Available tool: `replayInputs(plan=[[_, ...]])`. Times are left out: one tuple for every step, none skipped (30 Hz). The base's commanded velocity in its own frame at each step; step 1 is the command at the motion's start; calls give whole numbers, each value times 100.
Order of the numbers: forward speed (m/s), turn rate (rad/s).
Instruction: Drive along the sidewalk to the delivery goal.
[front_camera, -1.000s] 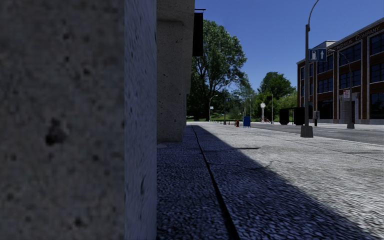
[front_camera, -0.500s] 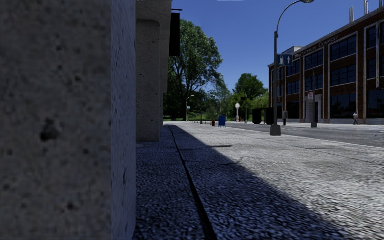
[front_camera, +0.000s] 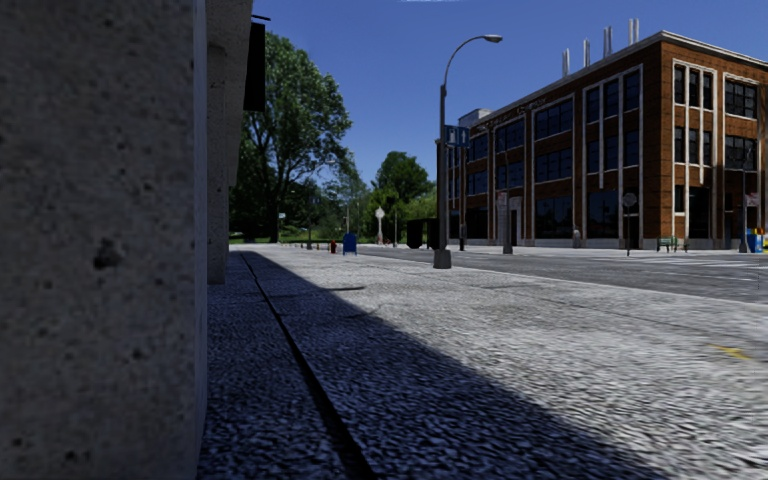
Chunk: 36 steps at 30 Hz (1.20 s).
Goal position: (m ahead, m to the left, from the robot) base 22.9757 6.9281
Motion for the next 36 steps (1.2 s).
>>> replayInputs(plan=[[0,0],[0,0],[0,0],[0,0],[0,0],[0,0],[0,0],[0,0],[0,0],[0,0],[0,0],[0,0],[118,0],[200,0],[200,0],[200,0],[200,0],[200,0],[200,0],[200,0],[200,0],[200,0],[200,0],[200,-15],[200,-24],[200,-27],[200,-27],[200,-40],[200,-40],[200,-40],[200,-40],[200,-40],[200,-40],[200,-40],[200,-40],[200,-40]])
